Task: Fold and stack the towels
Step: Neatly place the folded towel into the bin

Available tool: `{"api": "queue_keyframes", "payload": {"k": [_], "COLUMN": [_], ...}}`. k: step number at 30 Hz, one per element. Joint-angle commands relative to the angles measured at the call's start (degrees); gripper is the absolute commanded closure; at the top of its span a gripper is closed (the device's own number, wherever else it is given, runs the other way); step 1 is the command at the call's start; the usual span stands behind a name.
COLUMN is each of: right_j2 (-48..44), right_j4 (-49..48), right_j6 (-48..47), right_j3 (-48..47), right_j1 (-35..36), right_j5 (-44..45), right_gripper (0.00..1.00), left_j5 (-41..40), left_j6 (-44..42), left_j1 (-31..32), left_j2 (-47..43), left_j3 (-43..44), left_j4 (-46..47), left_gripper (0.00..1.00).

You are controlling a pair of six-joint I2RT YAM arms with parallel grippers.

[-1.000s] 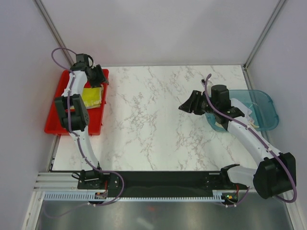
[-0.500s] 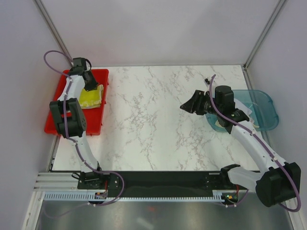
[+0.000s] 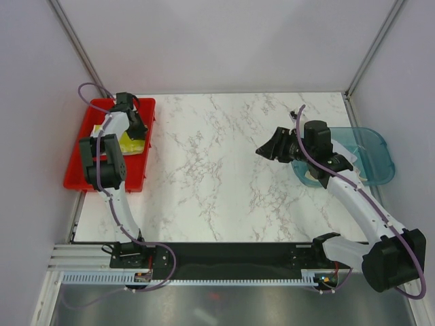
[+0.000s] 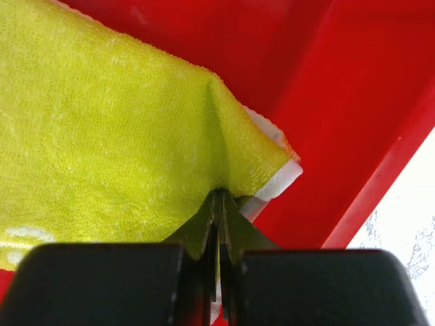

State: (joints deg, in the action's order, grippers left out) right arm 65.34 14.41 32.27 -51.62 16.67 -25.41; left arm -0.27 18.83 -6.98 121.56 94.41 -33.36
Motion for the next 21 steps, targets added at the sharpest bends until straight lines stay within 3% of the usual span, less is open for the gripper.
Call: {"api": "queue_keyframes", "payload": {"k": [1,4,5,8,12,14,17,21], "right_j2": [0.0,-0.4,-0.7,-0.8,1.6,4.2,9.8,17.4], "right_j4": [-0.2,1.1,1.1,1.8,2.8,3.2,7.3,13.6], "right_j6": [-0.8,-0.5,-0.4,0.2,0.2,0.6,0.5,-0.6], "right_j3": [-3.8,-4.9,-5.0,-6.2,-9.1,-10.2,-15.5,-24.7], "right_j1": [0.3,0.3,0.3,0.3,0.3,-0.1,-4.3,-11.5], "right_j5": [1.2,1.8,2.0,2.9,7.5,16.0,24.1,35.3], "right_gripper": [0.43,0.42,0.43,0.43,0.42,0.42,0.4,0.36], "left_j5": [-4.6,-8.0,-8.5,-9.4,-2.9,-2.5,5.1,11.9], "left_j6": [0.9,0.9,0.9,0.9,1.1,0.7,1.7,1.9], "left_j1": [0.4,0.3,0.4,0.5,2.5,4.5,10.0,23.3], "left_j2": [-5.1,-8.6,-9.7,-12.9,-17.4,-20.5,-24.9,-32.4], "left_j3": [-0.2,0.5,0.7,0.8,-1.2,-2.2,-6.2,-12.8], "left_j4": [-0.1,-1.9,-2.7,-3.8,-3.7,-3.8,-3.0,-2.1], "left_gripper": [0.97,0.88,0.77,0.66,0.61,0.57,0.53,0.44]}}
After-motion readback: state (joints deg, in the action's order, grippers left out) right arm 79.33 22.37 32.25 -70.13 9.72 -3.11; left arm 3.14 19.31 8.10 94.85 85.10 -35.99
